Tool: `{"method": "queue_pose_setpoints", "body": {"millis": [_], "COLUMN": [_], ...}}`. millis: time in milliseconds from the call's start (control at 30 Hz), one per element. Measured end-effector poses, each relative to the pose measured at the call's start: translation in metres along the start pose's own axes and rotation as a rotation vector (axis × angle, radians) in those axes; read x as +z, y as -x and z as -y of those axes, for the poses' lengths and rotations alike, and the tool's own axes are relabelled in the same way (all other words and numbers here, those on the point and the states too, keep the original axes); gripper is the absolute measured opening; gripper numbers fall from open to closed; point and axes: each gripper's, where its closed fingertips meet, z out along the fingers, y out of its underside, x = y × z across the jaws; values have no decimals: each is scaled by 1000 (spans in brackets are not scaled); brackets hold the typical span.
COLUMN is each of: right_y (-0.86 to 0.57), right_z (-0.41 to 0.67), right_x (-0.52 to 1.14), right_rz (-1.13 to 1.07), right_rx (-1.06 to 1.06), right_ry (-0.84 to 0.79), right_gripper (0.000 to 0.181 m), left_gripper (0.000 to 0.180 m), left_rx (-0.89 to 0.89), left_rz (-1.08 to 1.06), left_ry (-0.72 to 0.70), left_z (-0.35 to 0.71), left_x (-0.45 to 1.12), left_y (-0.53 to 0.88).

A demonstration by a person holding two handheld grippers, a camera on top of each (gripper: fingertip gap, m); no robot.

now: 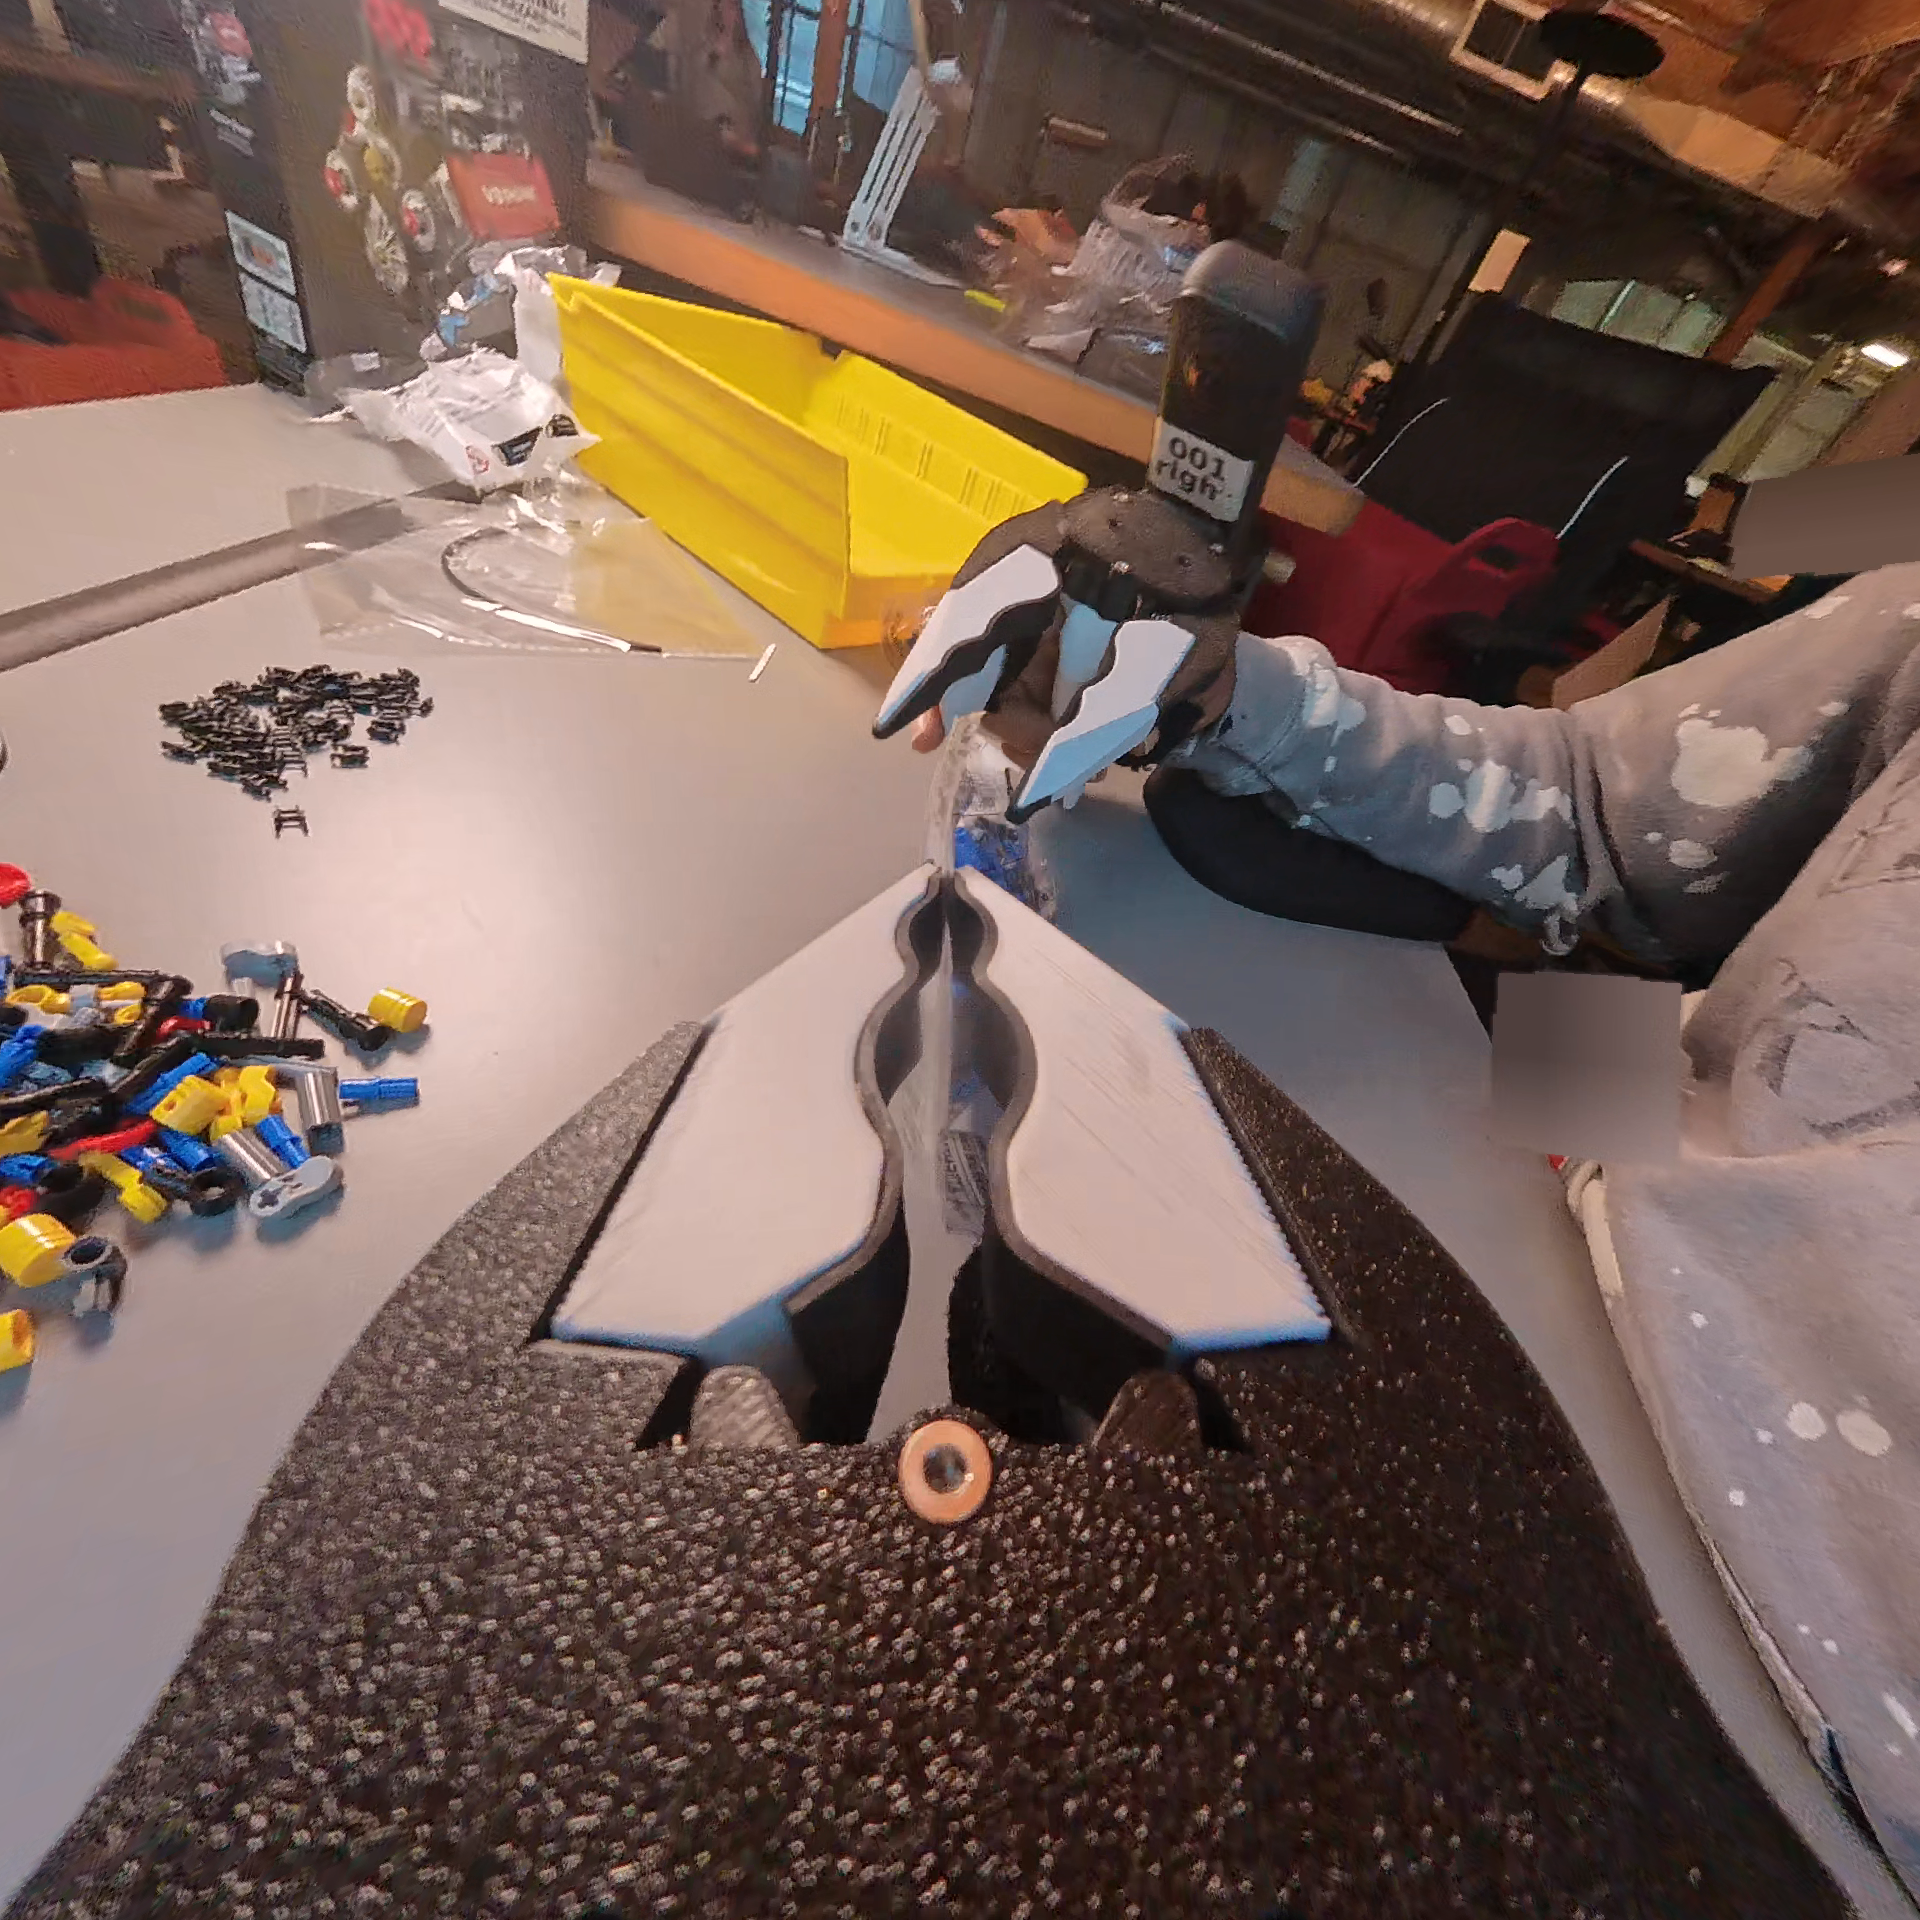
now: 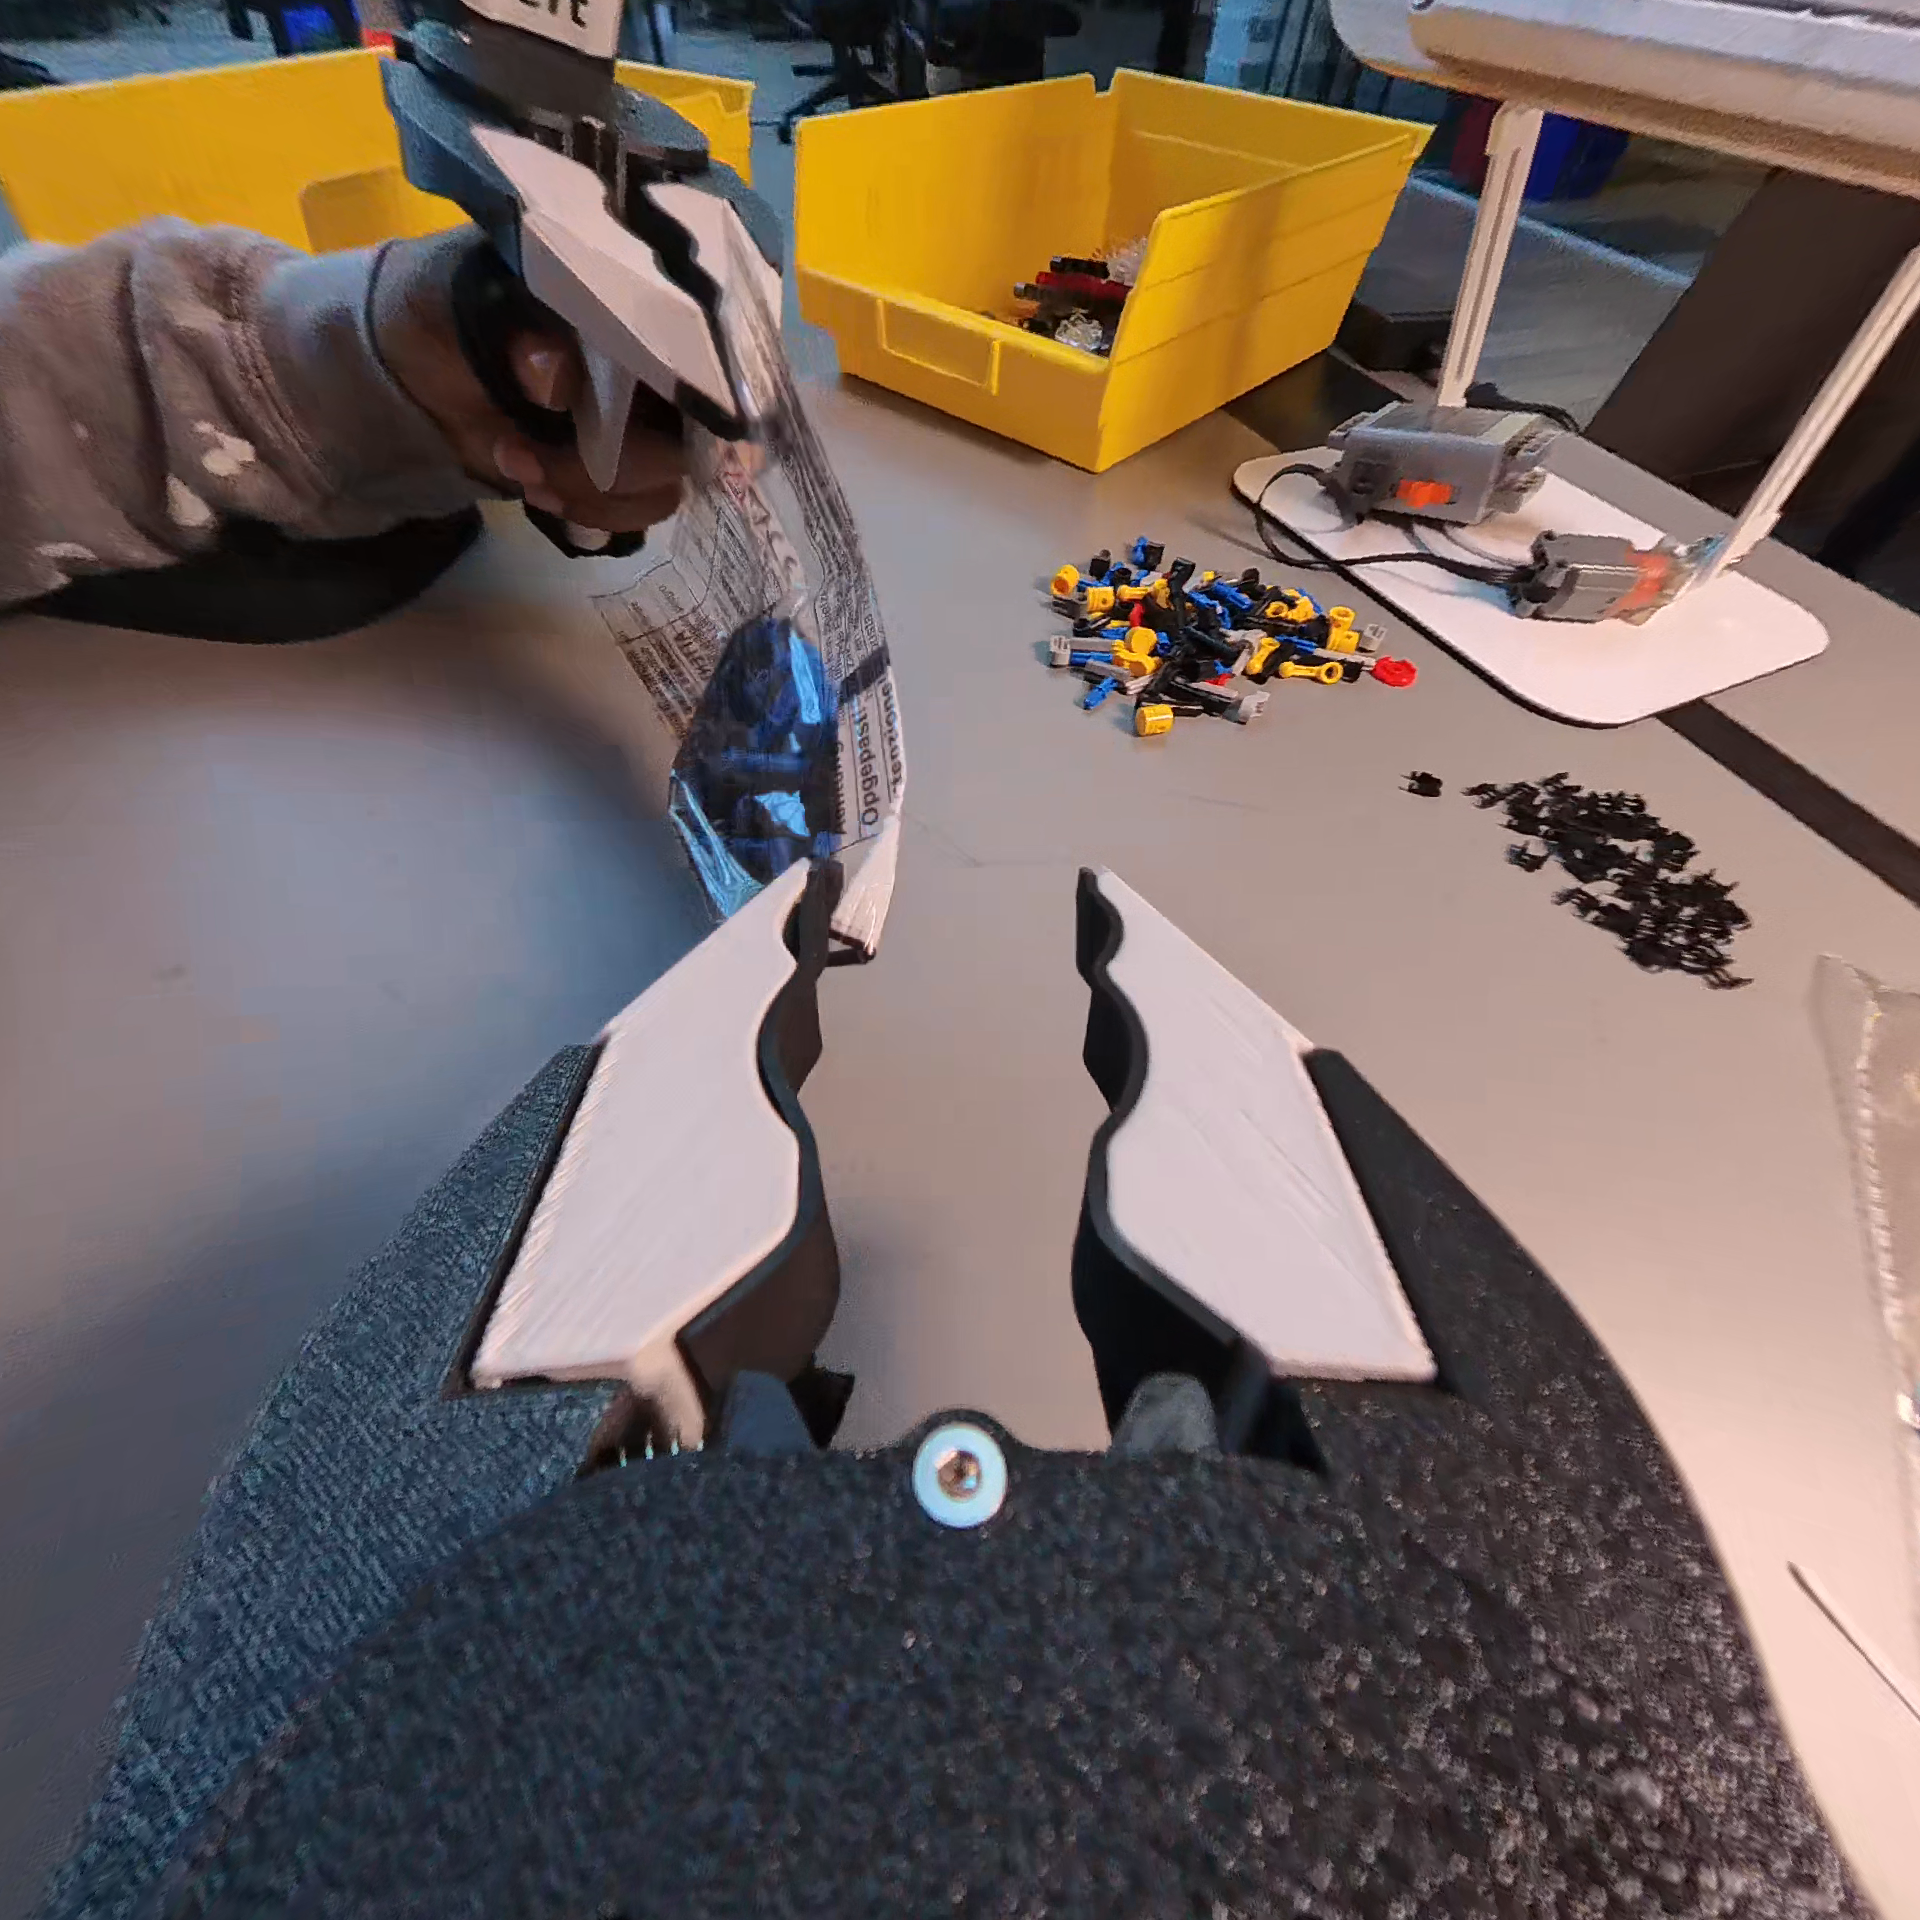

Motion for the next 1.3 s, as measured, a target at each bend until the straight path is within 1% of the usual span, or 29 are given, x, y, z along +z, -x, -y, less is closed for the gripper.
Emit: {"method": "queue_pose_setpoints", "body": {"millis": [33,100,133,167,200,233,300,400,533,667,700,767,833,867,933,1033,1067,1100,1133,1233,1300], "right_y": [7,23,26,27,28,30,36,43,40,40,39,41,44,46,45,29,17,1,-15,-42,-47], "right_z": [0,1,0,0,2,9,23,23,31,23,22,25,26,24,21,19,17,14,11,-2,-36], "right_x": [1,6,10,13,15,17,22,36,29,20,19,16,14,15,17,12,4,-9,-28,-96,-137], "right_rz": [41,112,100,83,66,54,27,-57,-105,-66,-60,-13,35,52,57,-17,-69,-133,-193,-297,-373], "right_rx": [7,6,-13,-43,-74,-103,-157,-362,-416,-334,-317,-229,-179,-169,-147,-149,-167,-169,-133,98,168], "right_ry": [3,13,25,33,27,-6,-51,17,-10,-1,-1,-28,-45,-40,-31,-2,34,79,111,151,280], "right_gripper": [44,32,16,8,7,1,0,0,0,0,0,0,0,0,0,8,16,28,39,60,74], "left_gripper": [0,0,0,0,0,0,0,0,0,0,4,22,30,28,0,0,0,0,0,0,0], "left_rx": [-1,-16,-17,-11,-1,9,14,37,48,10,-2,-34,-37,-32,-11,-12,-15,-27,-41,-79,-101], "left_rz": [-8,-26,-35,-21,4,29,89,141,116,36,0,-67,-89,-91,-74,-39,-14,4,23,68,84], "left_ry": [-10,-23,-31,-31,-21,-6,34,94,102,96,75,65,76,82,113,138,135,128,119,92,81], "left_z": [1,2,3,4,4,3,-4,-15,-13,-22,-20,-20,-23,-24,-29,-27,-25,-23,-21,-15,-13], "left_x": [-2,-3,-3,-5,-9,-14,-24,-33,-35,-27,-25,-20,-14,-12,-7,-8,-10,-14,-19,-32,-39], "left_y": [-1,-1,-2,0,5,11,26,40,33,22,17,8,3,1,1,5,8,12,16,28,33]}}
